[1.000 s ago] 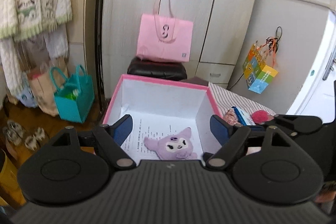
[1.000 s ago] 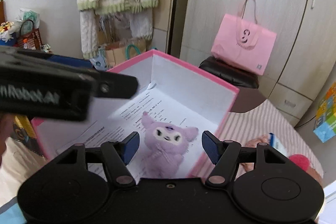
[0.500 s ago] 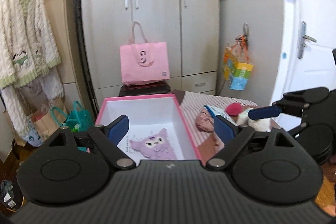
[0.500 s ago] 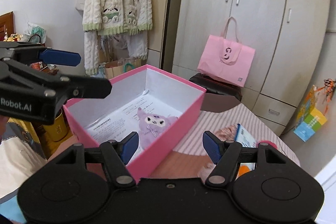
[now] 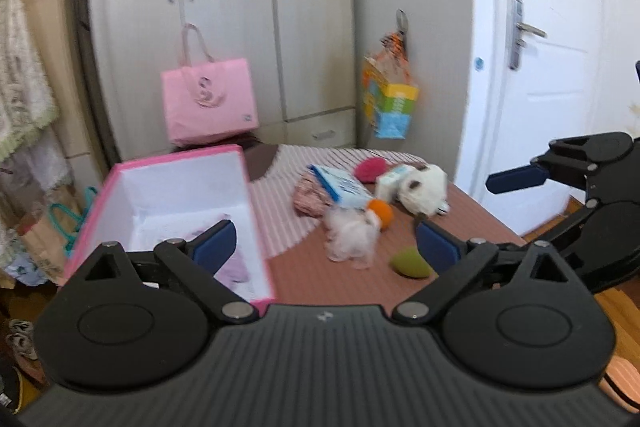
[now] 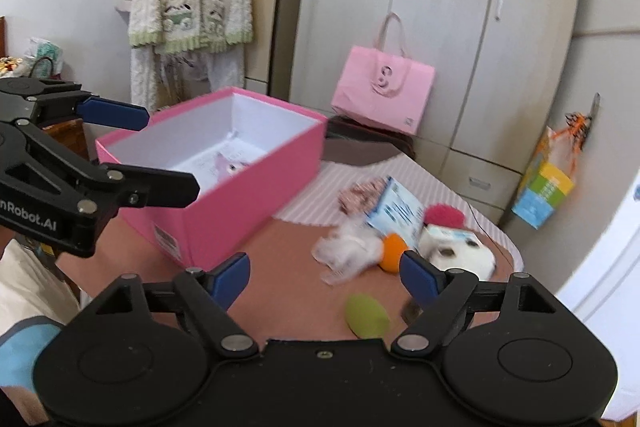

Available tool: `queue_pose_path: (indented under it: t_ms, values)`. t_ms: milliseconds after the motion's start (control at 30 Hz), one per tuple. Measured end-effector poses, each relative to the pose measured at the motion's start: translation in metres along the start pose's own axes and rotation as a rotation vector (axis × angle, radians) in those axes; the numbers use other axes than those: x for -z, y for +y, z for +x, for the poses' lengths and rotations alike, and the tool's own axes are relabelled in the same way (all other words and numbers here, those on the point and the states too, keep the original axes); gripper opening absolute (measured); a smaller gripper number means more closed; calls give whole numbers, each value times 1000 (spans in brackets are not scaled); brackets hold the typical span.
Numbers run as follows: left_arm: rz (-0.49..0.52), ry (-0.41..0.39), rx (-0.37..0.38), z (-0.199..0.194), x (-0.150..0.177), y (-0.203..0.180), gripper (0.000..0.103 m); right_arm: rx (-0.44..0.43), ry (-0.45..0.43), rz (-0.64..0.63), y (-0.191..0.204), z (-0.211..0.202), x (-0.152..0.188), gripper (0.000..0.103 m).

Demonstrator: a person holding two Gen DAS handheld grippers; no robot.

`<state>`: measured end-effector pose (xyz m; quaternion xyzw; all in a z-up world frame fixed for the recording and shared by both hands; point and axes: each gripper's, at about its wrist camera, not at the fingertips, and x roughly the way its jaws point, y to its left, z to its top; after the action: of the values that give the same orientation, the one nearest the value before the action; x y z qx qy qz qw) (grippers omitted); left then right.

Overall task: Organize soft objects
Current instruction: 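Withdraw the left tool from the box toward the remaining items, then grasp the white mesh puff with the left tool while the right tool grasps the green sponge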

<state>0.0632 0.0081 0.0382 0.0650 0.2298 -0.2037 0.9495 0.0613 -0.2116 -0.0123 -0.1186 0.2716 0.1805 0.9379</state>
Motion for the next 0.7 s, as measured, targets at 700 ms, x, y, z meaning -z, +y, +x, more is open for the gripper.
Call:
queue_pose_path:
  t_ms: [700]
  values:
    - [-119,121,99,144,23,-40,96,-23,-98,3,-47,78,91,87]
